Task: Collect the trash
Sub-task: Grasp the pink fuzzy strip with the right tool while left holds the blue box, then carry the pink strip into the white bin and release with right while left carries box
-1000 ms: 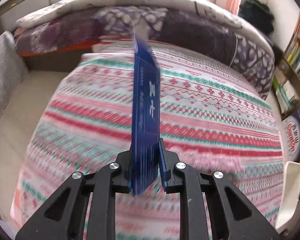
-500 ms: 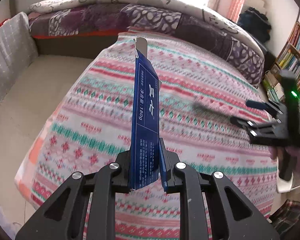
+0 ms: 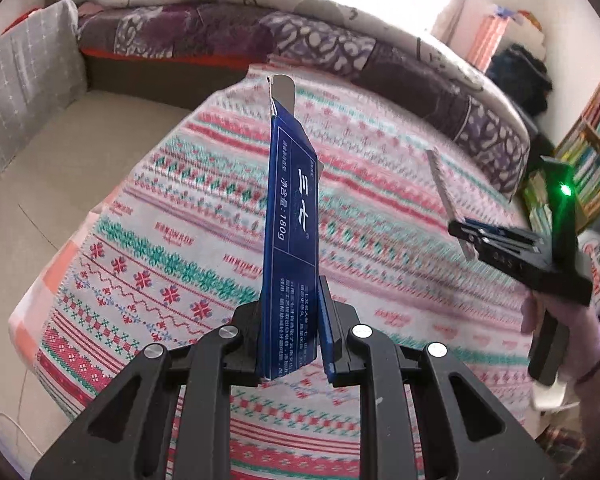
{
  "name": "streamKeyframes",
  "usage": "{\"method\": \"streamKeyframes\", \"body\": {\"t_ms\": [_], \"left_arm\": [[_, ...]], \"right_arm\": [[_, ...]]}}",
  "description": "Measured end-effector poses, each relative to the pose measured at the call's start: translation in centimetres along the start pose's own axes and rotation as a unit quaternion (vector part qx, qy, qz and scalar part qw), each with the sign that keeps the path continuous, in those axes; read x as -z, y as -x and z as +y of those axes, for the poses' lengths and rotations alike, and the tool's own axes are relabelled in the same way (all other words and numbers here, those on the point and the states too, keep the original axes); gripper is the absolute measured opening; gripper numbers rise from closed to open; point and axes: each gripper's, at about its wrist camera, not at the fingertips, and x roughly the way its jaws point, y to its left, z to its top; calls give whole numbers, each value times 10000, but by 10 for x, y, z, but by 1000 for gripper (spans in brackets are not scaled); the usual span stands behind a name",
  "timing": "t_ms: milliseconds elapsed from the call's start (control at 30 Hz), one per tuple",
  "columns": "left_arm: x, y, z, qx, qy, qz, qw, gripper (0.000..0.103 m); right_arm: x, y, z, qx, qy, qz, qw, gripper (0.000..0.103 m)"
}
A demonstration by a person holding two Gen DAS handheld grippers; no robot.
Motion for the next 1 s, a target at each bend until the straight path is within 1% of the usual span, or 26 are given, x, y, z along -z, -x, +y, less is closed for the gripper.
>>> {"method": "streamKeyframes", "body": {"t_ms": [267, 367, 467, 700, 767, 867, 1000], "left_arm": [[-14, 58, -48, 16, 95, -545, 9985, 20], [-12, 77, -64, -9, 111, -730, 9973, 20], [-9, 92, -81, -63, 90, -876, 9961, 20], [1, 116, -117, -150, 4, -1167, 9931, 20], [3, 118, -124, -158, 58, -1212, 9925, 20], [9, 118, -138, -267, 61, -1295, 9912, 20], [21, 111, -155, -364, 12, -1396, 9895, 21]], "right_arm": [[13, 90, -11, 94, -571, -735, 9956, 21], [16, 110, -13, 38, -736, -908, 9931, 21], [28, 135, -20, 48, -934, -1093, 9896, 21], [58, 160, -39, 0, -1409, -1251, 9821, 21], [67, 166, -43, 13, -1479, -1307, 9803, 21], [78, 175, -52, 97, -1554, -1390, 9780, 21], [85, 183, -61, 134, -1627, -1473, 9755, 21]]}}
